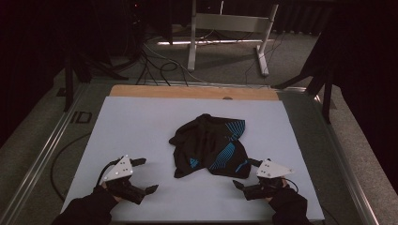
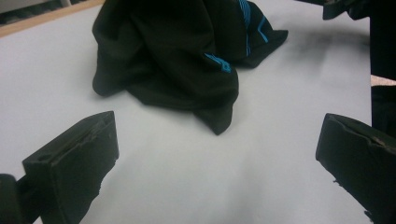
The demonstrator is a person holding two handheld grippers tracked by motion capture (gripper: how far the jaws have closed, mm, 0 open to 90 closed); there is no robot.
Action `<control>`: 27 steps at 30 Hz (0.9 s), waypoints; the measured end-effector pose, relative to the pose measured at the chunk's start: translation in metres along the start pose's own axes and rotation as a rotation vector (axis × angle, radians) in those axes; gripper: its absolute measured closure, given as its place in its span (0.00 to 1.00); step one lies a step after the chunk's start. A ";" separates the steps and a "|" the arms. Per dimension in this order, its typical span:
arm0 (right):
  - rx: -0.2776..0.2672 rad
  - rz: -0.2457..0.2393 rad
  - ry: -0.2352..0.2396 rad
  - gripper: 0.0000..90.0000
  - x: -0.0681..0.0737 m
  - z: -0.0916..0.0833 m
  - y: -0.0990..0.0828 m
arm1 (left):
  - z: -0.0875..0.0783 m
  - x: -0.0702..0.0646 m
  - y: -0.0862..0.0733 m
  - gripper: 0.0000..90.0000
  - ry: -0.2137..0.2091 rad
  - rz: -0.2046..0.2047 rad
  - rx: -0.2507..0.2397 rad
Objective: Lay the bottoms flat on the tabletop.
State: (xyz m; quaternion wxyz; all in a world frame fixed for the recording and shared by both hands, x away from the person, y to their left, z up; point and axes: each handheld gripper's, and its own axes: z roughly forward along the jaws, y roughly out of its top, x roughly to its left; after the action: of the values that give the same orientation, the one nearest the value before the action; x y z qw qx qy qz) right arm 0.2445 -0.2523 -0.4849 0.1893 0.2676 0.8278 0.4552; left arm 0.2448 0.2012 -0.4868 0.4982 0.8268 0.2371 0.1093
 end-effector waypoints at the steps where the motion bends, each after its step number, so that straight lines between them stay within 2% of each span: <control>1: 0.003 -0.008 0.000 0.09 0.000 0.000 0.000 | 0.000 0.000 0.000 0.00 0.000 0.004 0.003; 7: 0.002 -0.008 0.001 0.09 0.000 -0.003 0.001 | -0.002 0.000 0.001 0.00 -0.002 0.012 0.012; 9: 0.012 -0.025 0.001 0.09 0.000 -0.003 0.002 | -0.002 -0.002 0.001 0.00 -0.005 0.021 0.018; 15: 0.031 -0.028 0.034 0.10 0.004 -0.003 0.005 | -0.001 -0.006 0.006 0.00 -0.022 0.041 0.019; 17: 0.039 -0.031 0.028 0.10 0.005 -0.004 0.008 | -0.001 -0.009 0.008 0.00 -0.025 0.052 0.019; 19: 0.033 -0.025 0.023 0.10 0.005 -0.006 0.010 | -0.001 -0.010 0.010 0.00 -0.019 0.054 0.016; 20: 0.022 -0.005 0.013 0.10 0.005 -0.009 0.014 | -0.001 -0.015 0.013 0.00 -0.016 0.069 0.001; 23: 0.013 -0.006 -0.004 0.10 0.006 -0.011 0.019 | 0.000 -0.018 0.016 0.00 -0.021 0.073 0.003; 25: 0.011 -0.004 -0.006 0.10 0.006 -0.013 0.021 | 0.002 -0.020 0.019 0.00 -0.032 0.083 0.007; 27: -0.008 0.003 -0.005 0.10 0.008 -0.017 0.030 | 0.003 -0.023 0.025 0.00 -0.061 0.079 0.002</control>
State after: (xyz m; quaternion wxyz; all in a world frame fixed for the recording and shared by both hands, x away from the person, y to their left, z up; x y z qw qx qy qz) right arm 0.2369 -0.2458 -0.4511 0.1919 0.2692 0.8252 0.4579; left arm 0.2328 0.1780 -0.4650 0.4997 0.8390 0.1888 0.1034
